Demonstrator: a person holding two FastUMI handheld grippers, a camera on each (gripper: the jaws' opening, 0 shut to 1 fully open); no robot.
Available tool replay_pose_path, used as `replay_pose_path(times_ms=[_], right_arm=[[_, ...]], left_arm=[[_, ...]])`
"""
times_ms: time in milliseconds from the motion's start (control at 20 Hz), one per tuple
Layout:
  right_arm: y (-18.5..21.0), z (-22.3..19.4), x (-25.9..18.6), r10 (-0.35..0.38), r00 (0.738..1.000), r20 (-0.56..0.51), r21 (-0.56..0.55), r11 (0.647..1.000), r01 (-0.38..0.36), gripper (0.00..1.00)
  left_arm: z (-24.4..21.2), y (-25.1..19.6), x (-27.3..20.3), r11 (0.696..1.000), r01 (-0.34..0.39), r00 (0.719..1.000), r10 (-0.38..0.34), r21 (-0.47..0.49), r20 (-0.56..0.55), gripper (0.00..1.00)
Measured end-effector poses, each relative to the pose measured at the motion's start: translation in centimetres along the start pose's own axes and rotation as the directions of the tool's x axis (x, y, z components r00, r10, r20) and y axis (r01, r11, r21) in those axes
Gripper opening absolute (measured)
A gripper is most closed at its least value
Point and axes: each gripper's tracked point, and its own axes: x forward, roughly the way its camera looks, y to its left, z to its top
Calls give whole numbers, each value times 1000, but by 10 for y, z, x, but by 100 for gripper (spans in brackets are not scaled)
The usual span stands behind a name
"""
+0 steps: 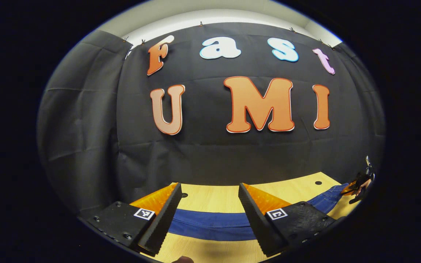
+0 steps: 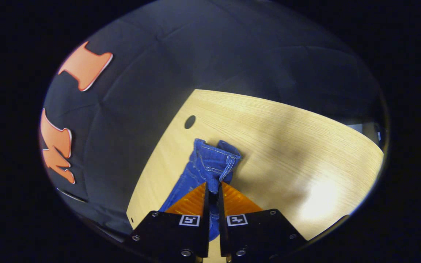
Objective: Grasp the waist and the cuffs of the jeans and fold them to make the two legs overlap; first hold the waist and fold one-third of the jeans toward the cuffs, then hold the cuffs and fold the remaining one-third in the same direction to finish folding.
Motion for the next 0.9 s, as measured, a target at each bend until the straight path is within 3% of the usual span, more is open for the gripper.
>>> replay_pose_path(times_ms=[250,650,900], right_arm=[[61,-11,-43,52,997,56,-133,990,-44,12],[157,-55,-69,108,990,87,-319,945,-75,12],[203,-88,-81,154,986,68,-388,914,-116,12]], left_arm=[[-15,35,21,1000,-5,1000,5,10,-17,95],[-48,100,58,1000,-4,997,3,-14,-71,96],[-89,148,83,995,-53,986,38,-87,-163,95]])
